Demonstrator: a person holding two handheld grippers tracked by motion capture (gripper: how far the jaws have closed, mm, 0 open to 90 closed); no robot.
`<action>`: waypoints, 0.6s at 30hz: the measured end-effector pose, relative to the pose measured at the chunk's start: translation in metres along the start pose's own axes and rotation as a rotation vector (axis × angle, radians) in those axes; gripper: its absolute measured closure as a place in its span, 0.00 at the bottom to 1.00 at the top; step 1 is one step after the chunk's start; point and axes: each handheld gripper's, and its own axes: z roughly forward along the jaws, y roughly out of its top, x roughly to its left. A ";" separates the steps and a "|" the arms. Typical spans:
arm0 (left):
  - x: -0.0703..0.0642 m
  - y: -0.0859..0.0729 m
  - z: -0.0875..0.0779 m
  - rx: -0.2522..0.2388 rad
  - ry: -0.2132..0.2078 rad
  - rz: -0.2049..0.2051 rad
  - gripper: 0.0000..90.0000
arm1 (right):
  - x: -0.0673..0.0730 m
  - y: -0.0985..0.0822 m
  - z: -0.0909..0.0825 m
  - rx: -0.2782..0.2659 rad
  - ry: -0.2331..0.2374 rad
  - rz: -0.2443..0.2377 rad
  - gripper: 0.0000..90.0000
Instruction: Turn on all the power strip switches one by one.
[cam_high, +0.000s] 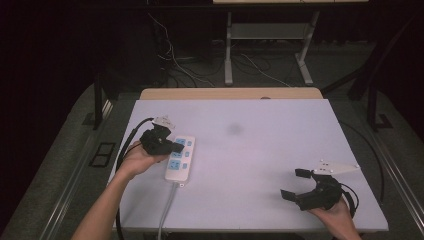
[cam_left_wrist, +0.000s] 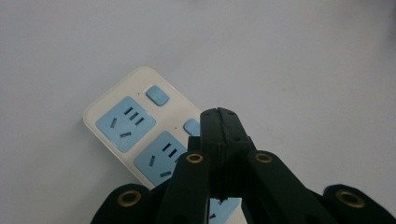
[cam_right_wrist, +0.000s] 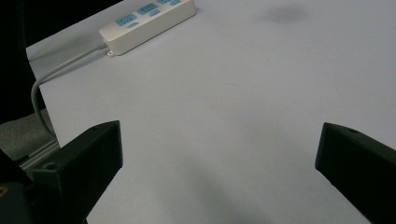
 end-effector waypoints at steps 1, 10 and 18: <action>0.001 0.001 0.000 0.001 0.002 0.003 0.99 | 0.000 0.000 0.000 0.001 0.000 0.000 0.01; 0.007 0.005 0.007 0.007 0.013 0.005 0.99 | 0.000 0.000 -0.001 -0.004 0.000 -0.001 0.01; 0.010 0.007 0.017 0.018 0.009 0.003 0.99 | 0.000 0.000 -0.001 0.001 0.000 -0.003 0.01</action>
